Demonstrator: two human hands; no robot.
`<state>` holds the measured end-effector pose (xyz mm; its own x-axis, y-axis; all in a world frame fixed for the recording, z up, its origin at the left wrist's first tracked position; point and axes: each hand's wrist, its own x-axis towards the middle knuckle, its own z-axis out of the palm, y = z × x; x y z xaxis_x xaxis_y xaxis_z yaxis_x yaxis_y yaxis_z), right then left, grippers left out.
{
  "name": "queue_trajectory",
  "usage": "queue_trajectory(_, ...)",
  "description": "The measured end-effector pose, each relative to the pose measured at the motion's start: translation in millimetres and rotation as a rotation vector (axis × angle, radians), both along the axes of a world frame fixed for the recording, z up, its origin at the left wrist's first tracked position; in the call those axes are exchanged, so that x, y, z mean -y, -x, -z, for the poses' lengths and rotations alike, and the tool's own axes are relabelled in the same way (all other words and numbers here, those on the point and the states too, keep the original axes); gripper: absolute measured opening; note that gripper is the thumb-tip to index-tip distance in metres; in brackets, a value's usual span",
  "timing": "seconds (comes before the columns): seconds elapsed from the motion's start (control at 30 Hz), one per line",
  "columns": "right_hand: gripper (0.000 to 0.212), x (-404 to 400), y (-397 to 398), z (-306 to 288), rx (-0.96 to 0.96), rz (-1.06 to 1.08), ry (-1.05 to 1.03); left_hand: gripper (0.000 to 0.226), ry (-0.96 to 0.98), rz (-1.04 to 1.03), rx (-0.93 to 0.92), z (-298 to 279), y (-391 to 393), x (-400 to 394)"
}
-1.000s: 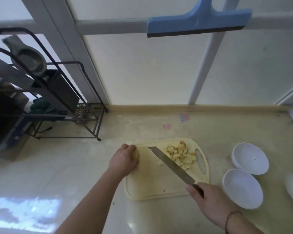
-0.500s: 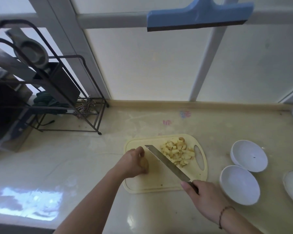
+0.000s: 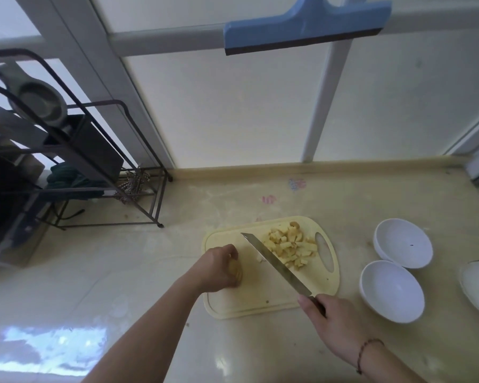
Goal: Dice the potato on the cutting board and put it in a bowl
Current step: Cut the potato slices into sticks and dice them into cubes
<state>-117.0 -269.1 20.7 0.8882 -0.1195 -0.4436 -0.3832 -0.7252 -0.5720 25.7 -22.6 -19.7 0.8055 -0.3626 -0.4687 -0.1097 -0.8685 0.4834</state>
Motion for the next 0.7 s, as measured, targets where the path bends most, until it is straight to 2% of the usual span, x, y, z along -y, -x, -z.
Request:
queue_trajectory(0.1, 0.055, -5, 1, 5, -0.008, 0.031, -0.031, 0.044, 0.027, -0.022, -0.015, 2, -2, 1)
queue_trajectory(0.27, 0.055, -14, 1, 11, 0.011, 0.069, -0.032, 0.045, 0.123, 0.035, 0.094, 12, -3, 0)
queue_trajectory(0.47, 0.055, -25, -2, 13, 0.001, 0.084, -0.041, 0.057, 0.101, -0.044, 0.241, 21, -17, -8)
queue_trajectory(0.63, 0.054, -34, -4, 12, -0.018, 0.098, -0.055, 0.052, -0.005, -0.048, 0.264, 23, -30, -13)
queue_trajectory(0.7, 0.054, -37, -5, 12, -0.011, 0.105, -0.054, 0.054, 0.021, 0.008, 0.393, 24, -27, -19)
